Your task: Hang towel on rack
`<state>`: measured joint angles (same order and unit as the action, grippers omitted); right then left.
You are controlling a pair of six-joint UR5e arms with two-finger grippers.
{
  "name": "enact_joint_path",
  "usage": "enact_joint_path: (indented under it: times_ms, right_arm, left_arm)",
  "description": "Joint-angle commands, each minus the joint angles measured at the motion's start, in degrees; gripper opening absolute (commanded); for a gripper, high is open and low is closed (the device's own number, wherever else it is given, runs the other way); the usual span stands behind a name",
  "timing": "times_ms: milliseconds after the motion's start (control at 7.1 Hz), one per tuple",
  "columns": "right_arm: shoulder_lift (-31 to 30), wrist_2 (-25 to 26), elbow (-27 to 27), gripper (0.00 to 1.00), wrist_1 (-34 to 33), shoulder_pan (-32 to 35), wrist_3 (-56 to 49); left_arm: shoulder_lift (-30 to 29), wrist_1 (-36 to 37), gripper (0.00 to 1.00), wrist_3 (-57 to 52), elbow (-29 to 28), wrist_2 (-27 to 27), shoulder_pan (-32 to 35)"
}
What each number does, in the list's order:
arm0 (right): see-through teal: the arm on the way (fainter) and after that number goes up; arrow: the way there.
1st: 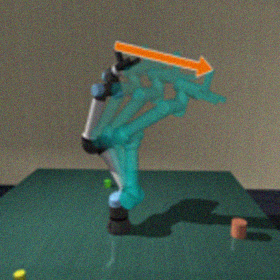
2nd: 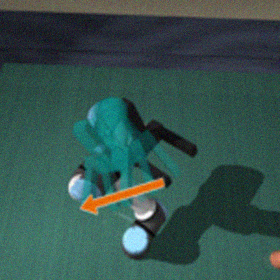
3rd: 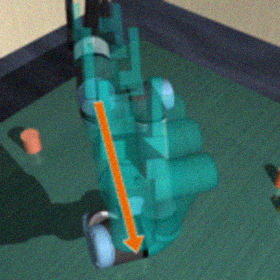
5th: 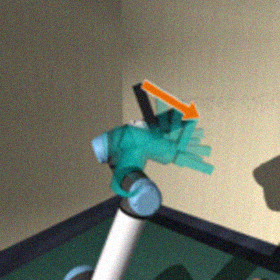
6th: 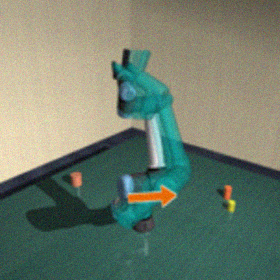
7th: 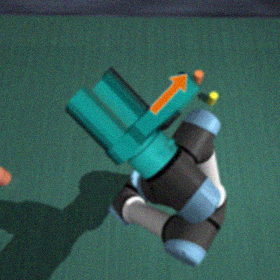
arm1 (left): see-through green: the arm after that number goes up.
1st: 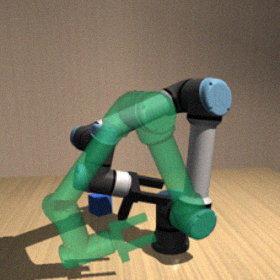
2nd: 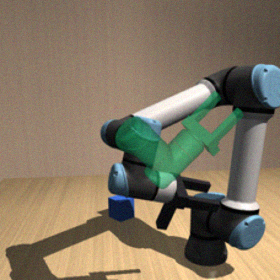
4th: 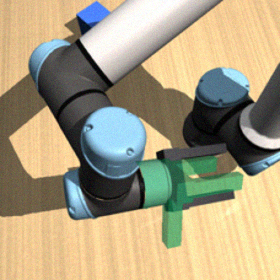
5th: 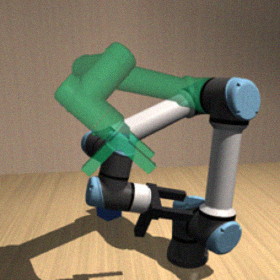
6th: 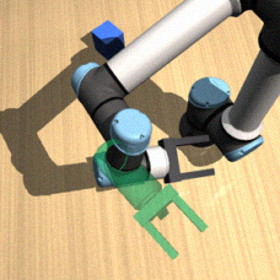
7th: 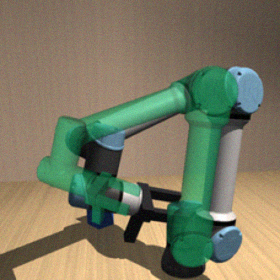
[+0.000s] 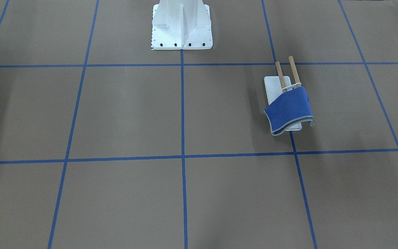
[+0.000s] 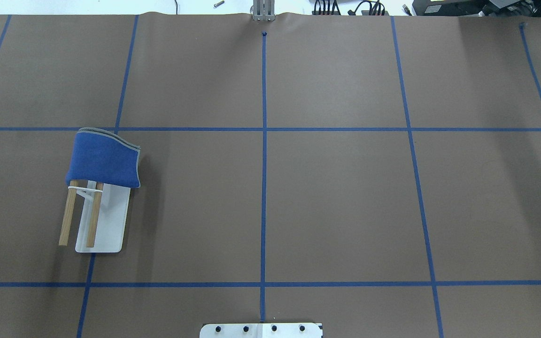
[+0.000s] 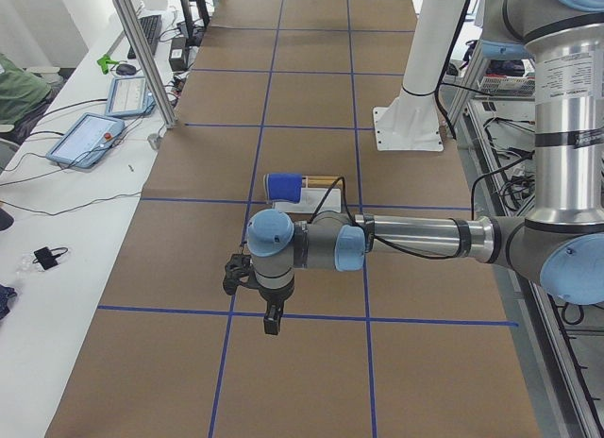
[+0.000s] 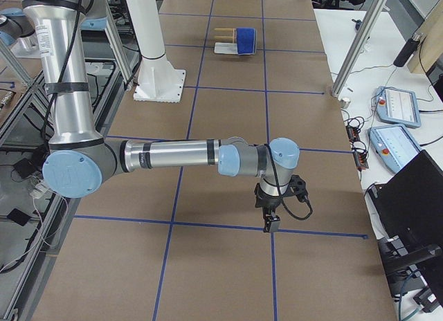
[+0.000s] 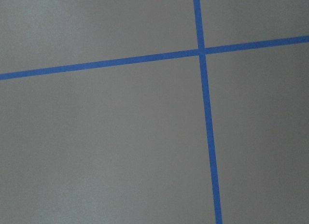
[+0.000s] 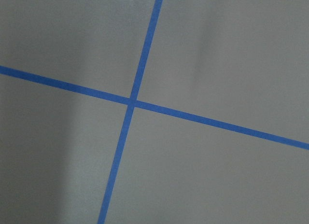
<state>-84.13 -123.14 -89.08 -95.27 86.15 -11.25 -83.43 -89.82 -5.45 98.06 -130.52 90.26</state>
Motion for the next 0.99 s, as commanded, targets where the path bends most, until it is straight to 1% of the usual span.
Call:
enact_joint_path:
  times_ms: [0, 845]
  right_arm:
    - [0.02, 0.0, -0.05, 1.0, 0.08, -0.45, 0.0]
    - [0.02, 0.09, -0.49, 1.0, 0.0, -1.07, 0.09]
  left_arm:
    - [0.02, 0.0, 0.99, 0.0, -0.06, 0.09, 0.0]
    - [0.11, 0.0, 0.99, 0.0, -0.15, 0.35, 0.0]
